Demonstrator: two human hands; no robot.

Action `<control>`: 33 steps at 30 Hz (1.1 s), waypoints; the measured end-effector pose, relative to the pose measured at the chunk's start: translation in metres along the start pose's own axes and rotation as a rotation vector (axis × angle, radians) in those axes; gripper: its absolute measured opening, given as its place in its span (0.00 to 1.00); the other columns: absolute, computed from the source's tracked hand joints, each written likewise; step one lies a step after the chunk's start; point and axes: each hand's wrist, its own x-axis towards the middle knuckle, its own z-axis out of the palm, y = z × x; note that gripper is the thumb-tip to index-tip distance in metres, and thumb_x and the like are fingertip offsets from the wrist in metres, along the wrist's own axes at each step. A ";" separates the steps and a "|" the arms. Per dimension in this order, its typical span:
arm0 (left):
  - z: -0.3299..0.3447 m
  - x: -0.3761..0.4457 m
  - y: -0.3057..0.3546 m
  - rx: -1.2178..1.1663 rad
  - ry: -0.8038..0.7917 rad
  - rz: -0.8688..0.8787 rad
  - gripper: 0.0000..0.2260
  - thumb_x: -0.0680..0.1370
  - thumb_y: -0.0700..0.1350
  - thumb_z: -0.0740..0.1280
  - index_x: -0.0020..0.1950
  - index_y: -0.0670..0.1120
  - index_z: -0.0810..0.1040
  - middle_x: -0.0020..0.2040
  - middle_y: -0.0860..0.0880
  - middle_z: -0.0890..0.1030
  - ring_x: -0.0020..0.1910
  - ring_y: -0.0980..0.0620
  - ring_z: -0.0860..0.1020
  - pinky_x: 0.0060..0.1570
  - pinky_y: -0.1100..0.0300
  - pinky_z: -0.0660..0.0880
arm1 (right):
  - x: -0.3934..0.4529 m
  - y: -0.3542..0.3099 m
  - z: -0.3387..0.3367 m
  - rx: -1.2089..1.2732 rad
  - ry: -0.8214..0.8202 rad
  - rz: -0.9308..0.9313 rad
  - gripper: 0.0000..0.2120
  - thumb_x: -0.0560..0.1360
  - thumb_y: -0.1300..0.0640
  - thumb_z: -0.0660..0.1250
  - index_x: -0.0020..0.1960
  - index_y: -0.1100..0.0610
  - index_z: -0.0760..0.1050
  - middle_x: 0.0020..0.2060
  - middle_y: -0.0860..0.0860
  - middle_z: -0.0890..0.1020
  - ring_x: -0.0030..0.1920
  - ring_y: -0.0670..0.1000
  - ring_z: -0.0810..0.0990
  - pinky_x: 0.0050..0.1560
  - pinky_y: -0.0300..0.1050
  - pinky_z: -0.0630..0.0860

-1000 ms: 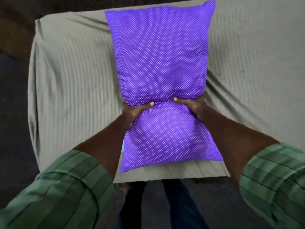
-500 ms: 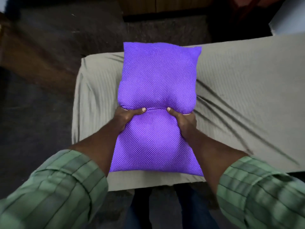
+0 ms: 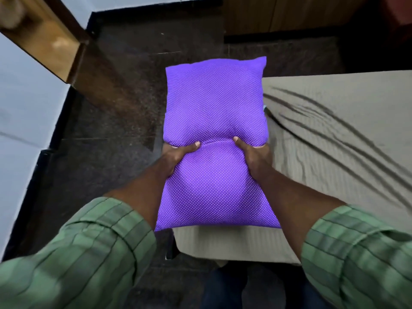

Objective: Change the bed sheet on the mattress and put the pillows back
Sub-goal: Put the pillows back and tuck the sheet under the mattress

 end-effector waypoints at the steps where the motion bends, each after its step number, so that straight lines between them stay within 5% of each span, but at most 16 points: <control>1: -0.005 0.011 -0.008 0.014 0.017 -0.002 0.51 0.52 0.56 0.89 0.72 0.48 0.75 0.63 0.51 0.82 0.58 0.49 0.82 0.61 0.46 0.79 | 0.009 0.009 0.014 -0.009 0.016 0.034 0.65 0.38 0.19 0.76 0.68 0.53 0.75 0.61 0.50 0.83 0.59 0.54 0.82 0.65 0.53 0.78; 3: -0.006 0.032 -0.027 0.147 0.042 -0.021 0.53 0.54 0.62 0.86 0.74 0.47 0.73 0.67 0.48 0.80 0.62 0.49 0.80 0.64 0.47 0.77 | 0.034 0.037 0.037 -0.083 0.019 0.084 0.69 0.40 0.18 0.72 0.72 0.56 0.73 0.66 0.55 0.80 0.65 0.57 0.80 0.67 0.54 0.77; 6: 0.013 0.040 -0.044 0.496 0.106 -0.110 0.64 0.58 0.73 0.77 0.83 0.44 0.54 0.79 0.41 0.65 0.76 0.41 0.67 0.75 0.43 0.64 | 0.011 0.041 0.044 -0.188 0.003 0.127 0.64 0.53 0.22 0.73 0.76 0.61 0.66 0.72 0.59 0.74 0.71 0.60 0.74 0.71 0.55 0.72; 9: 0.037 0.019 -0.039 0.772 0.275 -0.026 0.49 0.75 0.62 0.72 0.83 0.41 0.49 0.81 0.39 0.59 0.79 0.41 0.60 0.75 0.43 0.56 | -0.003 0.040 0.039 -0.306 0.041 0.080 0.53 0.69 0.29 0.71 0.78 0.65 0.59 0.74 0.63 0.70 0.74 0.63 0.69 0.74 0.56 0.66; 13: 0.065 -0.004 -0.028 0.855 0.412 0.317 0.34 0.76 0.46 0.72 0.79 0.45 0.62 0.79 0.43 0.63 0.77 0.42 0.63 0.73 0.44 0.58 | 0.004 0.037 0.017 -0.355 0.011 0.055 0.48 0.73 0.32 0.69 0.79 0.63 0.60 0.74 0.64 0.69 0.74 0.63 0.68 0.74 0.54 0.66; 18: 0.132 -0.052 -0.025 0.907 0.288 0.686 0.23 0.75 0.41 0.69 0.70 0.51 0.73 0.67 0.49 0.74 0.68 0.45 0.71 0.67 0.48 0.63 | 0.011 0.040 -0.014 -0.452 -0.015 -0.072 0.37 0.76 0.39 0.69 0.73 0.64 0.68 0.70 0.63 0.72 0.72 0.62 0.70 0.72 0.52 0.67; 22: 0.193 -0.090 -0.038 0.908 0.117 0.807 0.16 0.75 0.42 0.69 0.63 0.52 0.78 0.59 0.49 0.78 0.60 0.45 0.76 0.59 0.49 0.68 | 0.015 0.050 -0.055 -0.473 -0.020 -0.091 0.30 0.78 0.44 0.69 0.71 0.63 0.71 0.69 0.63 0.72 0.71 0.63 0.71 0.66 0.55 0.72; 26: 0.265 -0.143 -0.092 0.888 -0.055 0.819 0.08 0.76 0.42 0.68 0.53 0.51 0.82 0.51 0.50 0.81 0.53 0.47 0.77 0.52 0.53 0.70 | 0.030 0.106 -0.138 -0.537 -0.047 -0.082 0.24 0.78 0.49 0.68 0.68 0.63 0.73 0.67 0.62 0.73 0.70 0.63 0.71 0.66 0.53 0.72; 33: 0.359 -0.203 -0.208 0.913 -0.262 0.559 0.10 0.74 0.41 0.68 0.52 0.52 0.81 0.52 0.48 0.80 0.56 0.43 0.78 0.57 0.48 0.74 | 0.052 0.209 -0.250 -0.677 -0.128 -0.043 0.17 0.79 0.52 0.68 0.64 0.60 0.76 0.64 0.59 0.75 0.67 0.60 0.73 0.64 0.53 0.76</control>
